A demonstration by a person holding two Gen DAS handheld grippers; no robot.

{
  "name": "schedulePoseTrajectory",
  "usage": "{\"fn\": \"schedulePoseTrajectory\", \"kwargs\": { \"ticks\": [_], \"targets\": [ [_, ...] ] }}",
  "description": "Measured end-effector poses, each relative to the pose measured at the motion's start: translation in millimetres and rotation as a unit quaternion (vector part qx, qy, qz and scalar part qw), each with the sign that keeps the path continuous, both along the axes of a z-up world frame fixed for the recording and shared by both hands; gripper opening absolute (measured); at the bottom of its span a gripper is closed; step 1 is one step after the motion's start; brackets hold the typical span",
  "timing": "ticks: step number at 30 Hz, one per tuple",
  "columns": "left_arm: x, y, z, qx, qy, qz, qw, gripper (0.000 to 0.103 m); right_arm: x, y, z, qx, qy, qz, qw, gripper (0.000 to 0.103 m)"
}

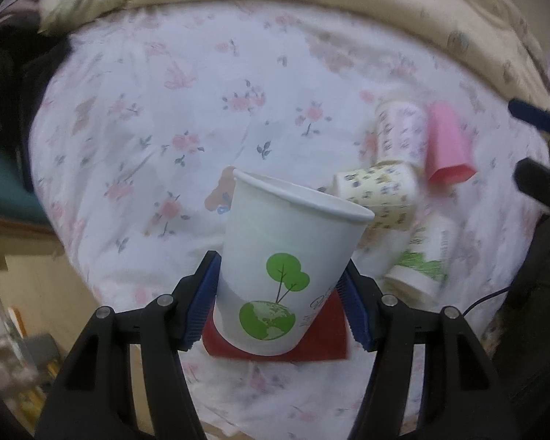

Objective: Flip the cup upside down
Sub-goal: 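Lift the tree-print cup with the left gripper and set it down upright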

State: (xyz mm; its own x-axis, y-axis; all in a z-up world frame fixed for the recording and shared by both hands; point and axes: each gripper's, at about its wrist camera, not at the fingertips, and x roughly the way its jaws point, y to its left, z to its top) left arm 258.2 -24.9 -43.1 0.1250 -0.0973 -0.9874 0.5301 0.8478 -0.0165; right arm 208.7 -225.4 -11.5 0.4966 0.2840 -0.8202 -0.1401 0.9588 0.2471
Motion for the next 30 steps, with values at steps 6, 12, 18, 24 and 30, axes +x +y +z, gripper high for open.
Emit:
{"fn": "schedulePoseTrajectory", "kwargs": {
  "ticks": [6, 12, 18, 24, 30],
  "targets": [
    [-49.5, -3.7, 38.1, -0.028, -0.023, 0.049, 0.9982, 0.059, -24.8, -4.5, 26.6, 0.010, -0.018, 0.000, 1.000, 0.103],
    [-97.5, -12.3, 50.5, -0.055, -0.009, 0.091, 0.9943, 0.059, -68.4, -16.9, 38.1, 0.011, -0.022, 0.002, 1.000, 0.103],
    [-135.2, -18.4, 46.9, -0.064, -0.006, 0.137, 0.9884, 0.059, -111.4, -30.0, 38.6, 0.019, -0.022, -0.007, 1.000, 0.103],
    [-164.6, -17.7, 36.4, -0.070, 0.002, 0.177, 0.9817, 0.059, -145.0, -36.9, 38.9, 0.023, -0.025, -0.013, 0.999, 0.103],
    [-194.4, -15.8, 19.2, -0.087, 0.022, 0.221, 0.9710, 0.059, -169.8, -47.5, 30.4, 0.039, -0.023, -0.029, 0.999, 0.103]
  ]
}}
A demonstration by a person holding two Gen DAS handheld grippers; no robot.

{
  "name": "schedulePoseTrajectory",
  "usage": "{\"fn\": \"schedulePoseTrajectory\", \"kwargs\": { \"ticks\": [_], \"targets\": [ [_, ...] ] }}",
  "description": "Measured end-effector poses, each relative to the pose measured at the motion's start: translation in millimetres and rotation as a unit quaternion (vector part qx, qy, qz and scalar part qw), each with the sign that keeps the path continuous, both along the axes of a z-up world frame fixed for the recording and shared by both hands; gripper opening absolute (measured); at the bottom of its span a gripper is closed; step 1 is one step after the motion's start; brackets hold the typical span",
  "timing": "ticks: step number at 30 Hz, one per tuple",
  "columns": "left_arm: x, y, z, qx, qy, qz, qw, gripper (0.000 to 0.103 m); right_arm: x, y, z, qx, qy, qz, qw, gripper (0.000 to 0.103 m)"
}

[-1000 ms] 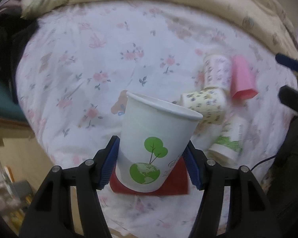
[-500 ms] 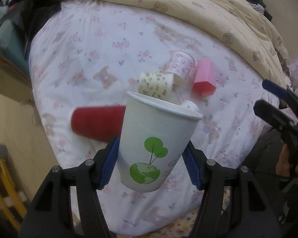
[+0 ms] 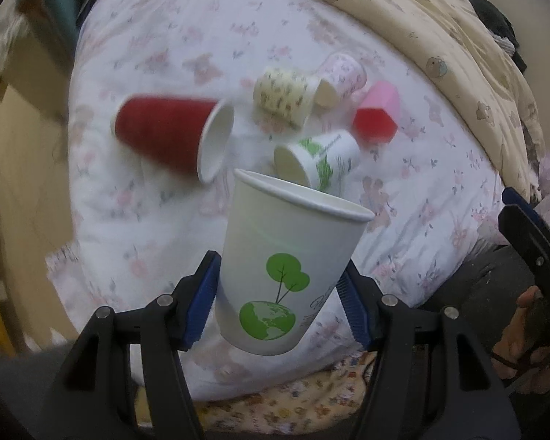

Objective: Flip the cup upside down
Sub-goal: 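Lift the tree-print cup with the left gripper and set it down upright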

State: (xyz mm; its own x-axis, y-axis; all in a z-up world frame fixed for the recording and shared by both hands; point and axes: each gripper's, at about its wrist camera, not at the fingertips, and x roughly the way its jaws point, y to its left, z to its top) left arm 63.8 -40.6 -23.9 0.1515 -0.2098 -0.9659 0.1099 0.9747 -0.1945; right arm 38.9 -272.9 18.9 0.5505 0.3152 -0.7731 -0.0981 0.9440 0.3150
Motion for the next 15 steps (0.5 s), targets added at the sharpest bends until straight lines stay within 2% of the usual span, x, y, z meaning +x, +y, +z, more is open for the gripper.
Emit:
{"fn": "schedulePoseTrajectory", "kwargs": {
  "ticks": [4, 11, 15],
  "targets": [
    [-14.5, 4.2, -8.7, -0.010, 0.000, 0.037, 0.9992, 0.059, -9.9, -3.8, -9.9, -0.002, 0.005, -0.011, 1.000, 0.103],
    [-27.6, 4.2, -34.6, -0.023, 0.035, 0.092, 0.9948, 0.059, -22.4, -4.5, -19.5, -0.016, -0.012, -0.013, 1.000, 0.103],
    [-25.9, 3.7, -49.5, -0.023, 0.049, 0.120, 0.9913, 0.059, -24.3, -10.9, -29.5, -0.011, 0.000, -0.024, 1.000, 0.103]
  ]
}}
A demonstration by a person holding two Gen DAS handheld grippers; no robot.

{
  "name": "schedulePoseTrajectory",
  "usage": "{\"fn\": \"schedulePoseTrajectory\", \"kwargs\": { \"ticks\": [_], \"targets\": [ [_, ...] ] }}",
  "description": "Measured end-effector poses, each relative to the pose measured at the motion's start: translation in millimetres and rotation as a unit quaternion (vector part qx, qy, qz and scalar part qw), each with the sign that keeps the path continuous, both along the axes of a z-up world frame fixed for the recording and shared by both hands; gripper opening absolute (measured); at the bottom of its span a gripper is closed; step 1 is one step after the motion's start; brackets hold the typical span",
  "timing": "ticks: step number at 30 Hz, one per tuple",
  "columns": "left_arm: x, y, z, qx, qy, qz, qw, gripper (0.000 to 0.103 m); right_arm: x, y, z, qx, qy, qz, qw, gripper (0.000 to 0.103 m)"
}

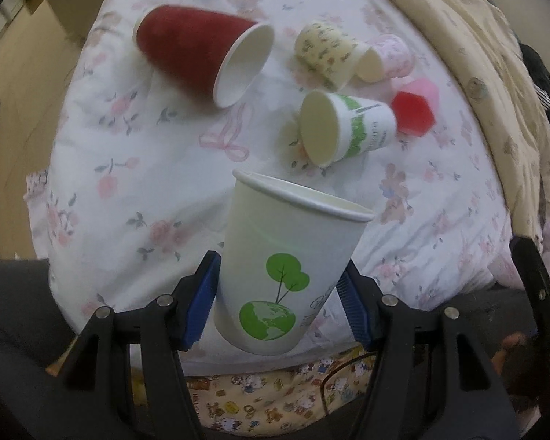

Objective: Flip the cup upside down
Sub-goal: 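Lift the tree-print cup with the left gripper and set it down upright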

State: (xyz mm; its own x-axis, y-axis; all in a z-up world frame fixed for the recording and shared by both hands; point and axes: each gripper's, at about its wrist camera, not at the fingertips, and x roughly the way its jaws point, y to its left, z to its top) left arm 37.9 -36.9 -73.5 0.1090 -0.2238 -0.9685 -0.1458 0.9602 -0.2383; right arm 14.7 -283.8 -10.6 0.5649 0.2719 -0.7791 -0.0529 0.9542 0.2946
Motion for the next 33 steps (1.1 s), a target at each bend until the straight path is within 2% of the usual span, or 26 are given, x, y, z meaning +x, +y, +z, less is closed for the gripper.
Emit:
{"fn": "schedulePoseTrajectory", "kwargs": {
  "ticks": [7, 13, 19, 25, 32, 33],
  "targets": [
    [5.8, -7.5, -24.3, 0.004, 0.021, 0.027, 0.9994, 0.059, 2.7, -16.8, -13.2, 0.015, 0.026, -0.034, 0.999, 0.103],
    [13.6, -15.5, -39.3, -0.002, 0.036, 0.042, 0.9985, 0.059, 8.5, -12.8, -19.1, 0.013, 0.035, -0.030, 0.999, 0.103],
    [17.9, -28.6, -57.2, -0.028, 0.078, 0.074, 0.9938, 0.059, 10.2, -14.0, -21.4, 0.013, 0.041, -0.031, 0.999, 0.103],
    [20.0, -36.8, -70.0, -0.021, 0.087, 0.092, 0.9917, 0.062, 10.3, -18.0, -21.8, 0.020, 0.042, -0.039, 0.998, 0.103],
    [17.6, -39.7, -69.5, -0.020, 0.081, 0.083, 0.9930, 0.063, 10.5, -18.0, -22.4, 0.021, 0.042, -0.036, 0.998, 0.103],
    [17.1, -40.5, -68.8, -0.016, 0.082, 0.077, 0.9935, 0.069, 11.0, -17.2, -22.3, 0.022, 0.042, -0.035, 0.998, 0.103]
  ]
}}
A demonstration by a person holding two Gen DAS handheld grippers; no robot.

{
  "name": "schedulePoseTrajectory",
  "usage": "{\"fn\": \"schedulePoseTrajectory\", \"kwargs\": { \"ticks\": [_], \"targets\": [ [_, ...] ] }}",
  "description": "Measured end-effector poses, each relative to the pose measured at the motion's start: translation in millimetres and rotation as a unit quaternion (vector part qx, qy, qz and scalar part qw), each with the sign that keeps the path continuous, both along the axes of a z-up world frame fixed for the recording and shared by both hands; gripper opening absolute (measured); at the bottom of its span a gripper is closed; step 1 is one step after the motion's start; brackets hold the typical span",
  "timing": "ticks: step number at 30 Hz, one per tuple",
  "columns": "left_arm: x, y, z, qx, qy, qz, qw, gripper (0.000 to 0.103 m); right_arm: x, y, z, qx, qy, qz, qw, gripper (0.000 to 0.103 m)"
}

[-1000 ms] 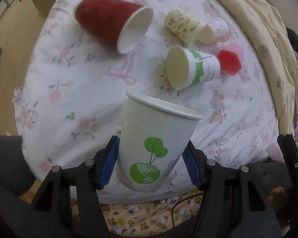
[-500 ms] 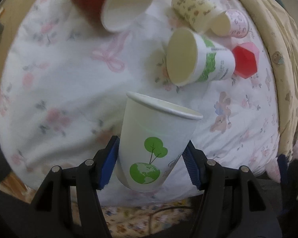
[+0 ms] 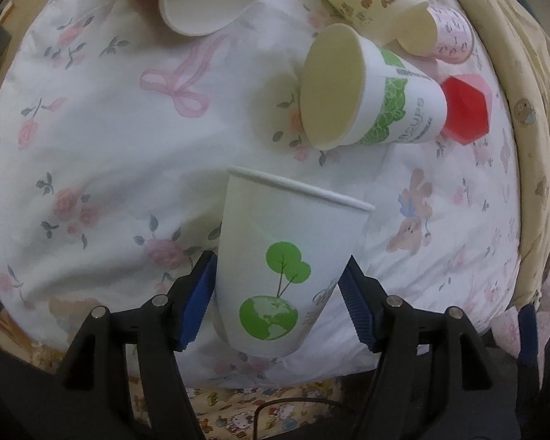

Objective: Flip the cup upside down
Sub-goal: 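Lift the tree-print cup with the left gripper and set it down upright, then open the left gripper while the right gripper grasps the tree-print cup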

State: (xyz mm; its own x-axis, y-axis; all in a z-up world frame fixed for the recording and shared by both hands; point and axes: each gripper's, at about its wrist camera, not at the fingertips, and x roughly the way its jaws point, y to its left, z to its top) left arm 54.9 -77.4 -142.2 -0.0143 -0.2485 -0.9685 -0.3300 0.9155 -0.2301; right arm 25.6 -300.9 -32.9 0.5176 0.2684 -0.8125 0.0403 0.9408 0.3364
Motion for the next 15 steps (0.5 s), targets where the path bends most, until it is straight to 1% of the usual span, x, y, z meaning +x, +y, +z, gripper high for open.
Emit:
{"fn": "schedulePoseTrajectory", "kwargs": {
  "ticks": [1, 3, 7, 15],
  "targets": [
    [0.1, -0.4, 0.4, 0.001, 0.000, -0.001, 1.0000, 0.081, -0.1, 1.1, 0.3, 0.000, 0.000, 0.000, 1.000, 0.103],
    [-1.8, -1.8, 5.5, 0.004, -0.008, -0.007, 0.9999, 0.091, -0.2, 2.8, 0.6, -0.001, -0.001, 0.001, 1.000, 0.103],
    [-4.1, -8.4, 17.4, -0.001, -0.021, -0.029, 0.9993, 0.093, 0.9, 4.1, -0.2, -0.003, 0.001, 0.003, 1.000, 0.103],
    [-6.1, 1.0, 57.9, 0.002, -0.064, -0.065, 0.9959, 0.093, 0.8, 4.7, 0.6, -0.006, -0.001, 0.004, 1.000, 0.103]
  ]
}}
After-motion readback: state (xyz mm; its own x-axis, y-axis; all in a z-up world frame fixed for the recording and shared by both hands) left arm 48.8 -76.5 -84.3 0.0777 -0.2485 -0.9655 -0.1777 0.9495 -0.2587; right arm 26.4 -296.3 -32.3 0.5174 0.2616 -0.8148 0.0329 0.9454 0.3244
